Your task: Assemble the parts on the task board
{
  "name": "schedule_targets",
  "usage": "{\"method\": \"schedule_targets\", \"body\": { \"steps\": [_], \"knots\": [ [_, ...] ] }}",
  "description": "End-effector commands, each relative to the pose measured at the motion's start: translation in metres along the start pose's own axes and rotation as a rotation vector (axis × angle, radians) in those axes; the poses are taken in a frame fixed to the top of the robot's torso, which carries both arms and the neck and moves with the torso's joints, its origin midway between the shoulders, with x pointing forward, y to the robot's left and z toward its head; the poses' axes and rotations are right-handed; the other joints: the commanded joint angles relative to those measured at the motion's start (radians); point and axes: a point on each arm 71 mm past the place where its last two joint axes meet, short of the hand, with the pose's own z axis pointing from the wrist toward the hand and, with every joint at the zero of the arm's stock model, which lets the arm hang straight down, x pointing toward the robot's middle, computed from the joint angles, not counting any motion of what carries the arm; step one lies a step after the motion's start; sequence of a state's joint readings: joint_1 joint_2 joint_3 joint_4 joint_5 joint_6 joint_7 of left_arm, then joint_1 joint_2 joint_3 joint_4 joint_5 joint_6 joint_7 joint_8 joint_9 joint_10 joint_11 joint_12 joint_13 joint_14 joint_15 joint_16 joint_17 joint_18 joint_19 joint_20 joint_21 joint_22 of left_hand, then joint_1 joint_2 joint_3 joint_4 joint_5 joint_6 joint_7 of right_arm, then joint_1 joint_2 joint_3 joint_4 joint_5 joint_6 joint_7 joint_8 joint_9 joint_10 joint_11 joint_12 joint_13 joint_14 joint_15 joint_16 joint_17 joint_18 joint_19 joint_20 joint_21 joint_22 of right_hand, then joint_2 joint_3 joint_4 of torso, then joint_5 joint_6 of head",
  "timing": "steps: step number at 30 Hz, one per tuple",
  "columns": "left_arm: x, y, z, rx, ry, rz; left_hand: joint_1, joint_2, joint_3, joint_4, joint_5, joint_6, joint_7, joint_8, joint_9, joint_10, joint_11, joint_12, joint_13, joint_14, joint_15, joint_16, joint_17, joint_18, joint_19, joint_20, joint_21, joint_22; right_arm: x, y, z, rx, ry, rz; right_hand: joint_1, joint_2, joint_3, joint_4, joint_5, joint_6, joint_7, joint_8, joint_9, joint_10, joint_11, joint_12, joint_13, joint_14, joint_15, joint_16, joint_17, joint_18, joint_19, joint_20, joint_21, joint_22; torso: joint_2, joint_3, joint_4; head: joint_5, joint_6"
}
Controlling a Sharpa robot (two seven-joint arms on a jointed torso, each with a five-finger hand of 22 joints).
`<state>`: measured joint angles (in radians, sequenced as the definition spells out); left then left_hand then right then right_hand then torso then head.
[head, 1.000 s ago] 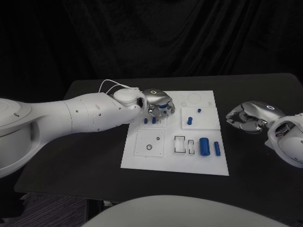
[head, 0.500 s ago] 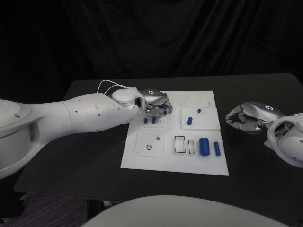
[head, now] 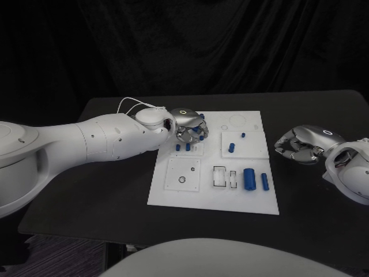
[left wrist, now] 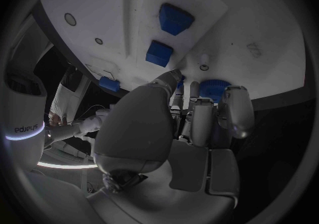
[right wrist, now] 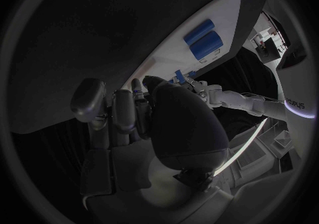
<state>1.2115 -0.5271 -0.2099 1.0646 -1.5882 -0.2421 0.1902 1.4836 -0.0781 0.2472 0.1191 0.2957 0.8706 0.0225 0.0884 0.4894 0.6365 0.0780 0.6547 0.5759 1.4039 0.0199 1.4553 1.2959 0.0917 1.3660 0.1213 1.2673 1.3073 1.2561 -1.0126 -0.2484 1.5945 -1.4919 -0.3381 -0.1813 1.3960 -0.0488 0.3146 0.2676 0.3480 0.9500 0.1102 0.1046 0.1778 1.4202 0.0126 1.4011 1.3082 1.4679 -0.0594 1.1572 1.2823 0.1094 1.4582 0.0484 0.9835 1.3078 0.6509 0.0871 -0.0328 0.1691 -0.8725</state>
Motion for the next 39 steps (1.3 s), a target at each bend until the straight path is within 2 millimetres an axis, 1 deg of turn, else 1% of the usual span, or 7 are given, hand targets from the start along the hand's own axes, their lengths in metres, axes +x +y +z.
{"method": "schedule_targets", "body": {
  "steps": [1, 9, 16, 20, 24, 29, 39],
  "knots": [
    [0.003, -0.004, 0.001, 0.034, -0.004, 0.001, 0.000, 0.014, 0.015, -0.004, 0.002, 0.018, 0.002, 0.012, 0.005, 0.026, -0.010, 0.013, 0.005, -0.001, -0.013, -0.002, -0.005, -0.022, 0.013, -0.006, 0.013, 0.173, 0.002, -0.001, 0.000, 0.014, 0.019, -0.001, -0.001, -0.002, -0.001, 0.004, 0.006, -0.008, 0.001, -0.005, -0.002, -0.009, 0.002, -0.007, 0.030, 0.044, 0.003, -0.006, -0.003, -0.012, 0.012, 0.000, -0.006, 0.135, 0.001, 0.0001, 0.0005, 0.000, 0.000],
    [0.007, -0.006, 0.001, 0.047, -0.004, -0.002, -0.005, 0.014, 0.027, -0.005, -0.003, 0.018, 0.002, 0.013, 0.007, 0.054, -0.022, 0.003, -0.004, -0.007, -0.023, -0.009, -0.022, -0.022, 0.012, -0.013, 0.013, 0.173, 0.003, -0.002, 0.000, 0.020, 0.028, -0.003, -0.001, -0.002, -0.001, 0.004, 0.006, -0.008, 0.001, -0.005, -0.002, -0.009, 0.002, -0.007, 0.030, 0.044, 0.003, -0.006, -0.003, -0.012, 0.012, 0.000, -0.006, 0.135, 0.000, 0.0001, 0.0025, -0.003, 0.000],
    [0.010, -0.006, 0.001, 0.047, 0.001, -0.005, -0.006, 0.013, 0.038, -0.008, -0.002, 0.014, 0.000, 0.010, 0.006, 0.071, -0.025, -0.011, -0.017, -0.006, -0.027, -0.011, -0.026, -0.022, 0.012, -0.017, 0.013, 0.173, 0.003, -0.002, 0.000, 0.023, 0.037, -0.005, 0.001, -0.001, 0.001, 0.002, 0.007, -0.006, 0.000, -0.005, -0.001, -0.011, 0.001, -0.010, 0.027, 0.042, 0.003, -0.010, -0.007, -0.012, 0.010, 0.000, -0.011, 0.134, 0.002, -0.0006, -0.0015, 0.004, 0.000],
    [0.011, -0.006, 0.001, 0.047, -0.001, -0.006, -0.004, 0.014, 0.047, -0.013, 0.002, 0.025, 0.004, 0.014, 0.008, 0.090, -0.029, -0.015, -0.022, -0.005, -0.030, -0.011, -0.027, -0.023, 0.012, -0.019, 0.014, 0.174, 0.003, -0.002, 0.000, 0.025, 0.040, -0.005, 0.001, -0.001, 0.001, 0.002, 0.007, -0.006, 0.000, -0.005, -0.001, -0.011, 0.001, -0.010, 0.027, 0.042, 0.003, -0.010, -0.007, -0.012, 0.010, 0.000, -0.011, 0.134, 0.002, -0.0002, -0.0017, 0.004, 0.000],
    [0.011, -0.006, 0.000, 0.047, -0.009, -0.004, -0.003, 0.018, 0.056, -0.019, 0.005, 0.057, 0.021, 0.029, 0.015, 0.124, -0.040, -0.015, -0.027, -0.001, -0.037, -0.009, -0.025, -0.025, 0.019, -0.022, 0.024, 0.176, 0.004, -0.002, 0.000, 0.026, 0.042, -0.006, 0.001, -0.001, 0.001, 0.002, 0.007, -0.006, 0.000, -0.005, -0.001, -0.011, 0.001, -0.010, 0.027, 0.042, 0.003, -0.010, -0.007, -0.012, 0.010, 0.000, -0.011, 0.134, 0.001, 0.0008, -0.0005, 0.002, 0.000],
    [0.009, -0.004, -0.002, 0.043, -0.042, 0.003, 0.007, 0.031, 0.071, -0.036, 0.009, 0.094, 0.037, 0.046, 0.024, 0.189, -0.068, -0.027, -0.042, 0.001, -0.064, -0.013, -0.035, -0.029, 0.030, -0.027, 0.040, 0.181, 0.004, -0.002, 0.000, 0.028, 0.044, -0.006, 0.002, 0.000, 0.001, 0.002, 0.007, -0.005, 0.000, -0.004, -0.001, -0.012, 0.001, -0.011, 0.026, 0.042, 0.003, -0.012, -0.008, -0.011, 0.010, 0.000, -0.013, 0.133, 0.000, 0.0013, 0.0000, 0.002, 0.000],
    [0.006, -0.002, -0.010, 0.062, -0.102, 0.013, 0.004, 0.035, 0.078, -0.052, 0.012, 0.146, 0.039, 0.064, 0.038, 0.275, -0.073, -0.104, -0.102, -0.004, -0.074, -0.026, -0.060, -0.028, 0.029, -0.032, 0.037, 0.180, 0.004, -0.003, 0.000, 0.033, 0.047, -0.007, 0.002, 0.002, 0.002, 0.002, 0.007, -0.005, 0.000, -0.004, -0.001, -0.013, 0.001, -0.013, 0.024, 0.041, 0.003, -0.015, -0.010, -0.011, 0.009, 0.000, -0.018, 0.132, 0.001, 0.0010, -0.0007, 0.005, 0.000]
  ]
}}
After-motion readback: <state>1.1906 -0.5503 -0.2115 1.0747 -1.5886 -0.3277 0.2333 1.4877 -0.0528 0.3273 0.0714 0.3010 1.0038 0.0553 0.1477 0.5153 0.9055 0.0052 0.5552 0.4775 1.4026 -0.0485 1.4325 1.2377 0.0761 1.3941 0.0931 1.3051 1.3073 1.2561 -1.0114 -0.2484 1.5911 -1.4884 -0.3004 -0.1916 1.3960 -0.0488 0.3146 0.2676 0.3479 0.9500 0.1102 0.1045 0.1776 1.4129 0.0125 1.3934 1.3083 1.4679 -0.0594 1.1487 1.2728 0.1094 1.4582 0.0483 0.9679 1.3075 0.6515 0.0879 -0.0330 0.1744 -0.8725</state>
